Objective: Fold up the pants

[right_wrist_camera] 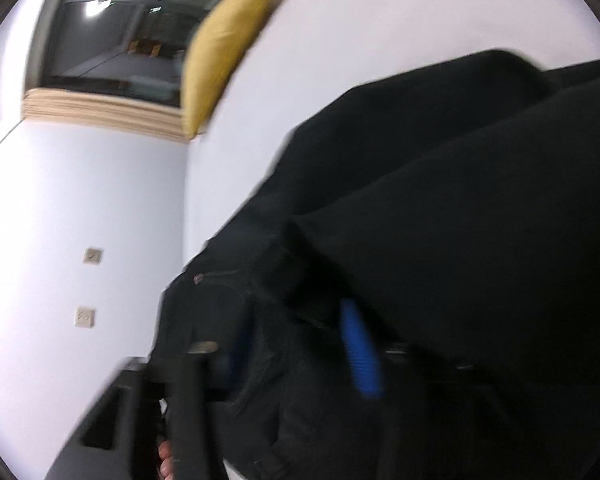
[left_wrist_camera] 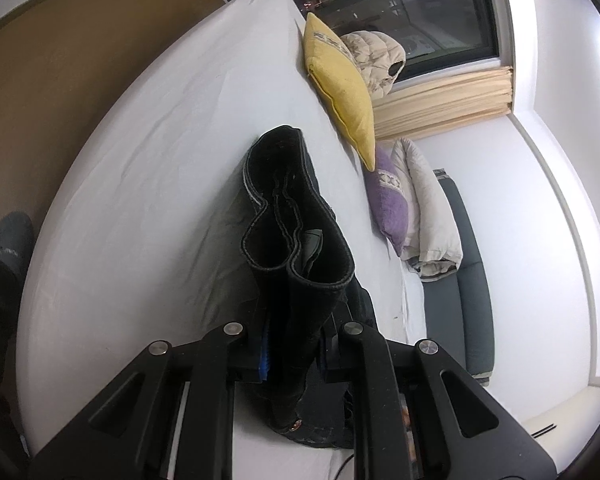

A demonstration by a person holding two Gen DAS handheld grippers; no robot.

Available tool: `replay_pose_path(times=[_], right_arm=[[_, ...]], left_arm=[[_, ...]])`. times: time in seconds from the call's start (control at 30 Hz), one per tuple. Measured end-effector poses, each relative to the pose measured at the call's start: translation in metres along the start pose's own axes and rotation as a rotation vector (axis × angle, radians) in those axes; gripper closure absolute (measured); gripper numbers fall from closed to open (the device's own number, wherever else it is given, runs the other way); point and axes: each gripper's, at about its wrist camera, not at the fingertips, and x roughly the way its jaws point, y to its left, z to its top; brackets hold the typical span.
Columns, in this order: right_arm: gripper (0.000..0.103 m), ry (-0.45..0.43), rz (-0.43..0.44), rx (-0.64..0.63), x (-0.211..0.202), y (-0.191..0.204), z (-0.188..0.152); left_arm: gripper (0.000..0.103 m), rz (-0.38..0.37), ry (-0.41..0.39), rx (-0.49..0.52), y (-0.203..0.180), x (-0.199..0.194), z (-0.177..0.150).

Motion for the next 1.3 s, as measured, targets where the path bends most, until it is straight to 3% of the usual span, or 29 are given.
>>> replay_pose_path(times=[0.03,0.1,0.13,0.17,0.2,0.27,0.33,0.37,0.43,0.53,0.63,0.8,0.87,0.97,1.2,1.3], right_arm=[[0.052,0.000,0.015,-0.014,-0.007,0.008,-0.002],[0.049,-0.042,0.095,-0.063,-0.025,0.021,-0.008],[0.040,-0.061,0.134,-0.072,-0.031,0.022,-0.013],[0.030,-0.069,0.135,-0.070,-0.032,0.019,-0.019],[0.027,-0.043,0.079,-0.069,-0.024,0.012,-0.023],[0.048,-0.032,-0.032,-0.150,-0.011,0.006,-0.033],[0.045,-0.021,-0.038,-0.159,-0.017,0.013,-0.036],[0.038,0.005,-0.012,-0.099,-0.022,0.014,-0.034],[0.035,0.016,0.052,-0.040,-0.033,0.017,-0.030],[0.026,-0.039,0.080,-0.065,-0.061,0.017,-0.026],[0.025,-0.033,0.109,-0.038,-0.076,0.005,-0.025],[0.024,-0.013,0.202,0.019,-0.092,-0.013,-0.018],[0.017,0.001,0.242,0.030,-0.093,-0.016,-0.015],[0.015,0.051,0.252,0.015,-0.090,-0.013,-0.004],[0.013,0.076,0.269,-0.024,-0.090,0.009,0.007],[0.012,0.104,0.223,-0.076,-0.082,0.022,0.006]], left_arm=[[0.089,0.006,0.000,0.008,-0.003,0.000,0.000],[0.089,0.011,0.000,0.025,-0.008,0.000,0.001],[0.089,0.014,0.000,0.034,-0.010,0.000,0.001],[0.089,0.020,0.000,0.046,-0.014,0.000,0.001],[0.089,0.025,0.001,0.055,-0.017,0.000,0.001],[0.089,0.030,0.001,0.063,-0.022,0.001,0.001],[0.089,0.034,-0.001,0.078,-0.026,0.000,0.001],[0.089,0.037,-0.003,0.089,-0.030,0.000,0.000],[0.089,0.045,-0.001,0.122,-0.042,0.000,-0.001],[0.089,0.046,0.005,0.216,-0.078,0.005,-0.005],[0.089,0.024,0.028,0.330,-0.125,0.017,-0.016],[0.089,0.013,0.169,0.631,-0.212,0.086,-0.089],[0.089,0.016,0.236,0.688,-0.218,0.116,-0.122],[0.089,0.032,0.294,0.704,-0.213,0.136,-0.149],[0.089,0.096,0.288,0.868,-0.226,0.145,-0.179],[0.089,0.126,0.269,0.965,-0.225,0.140,-0.200]])
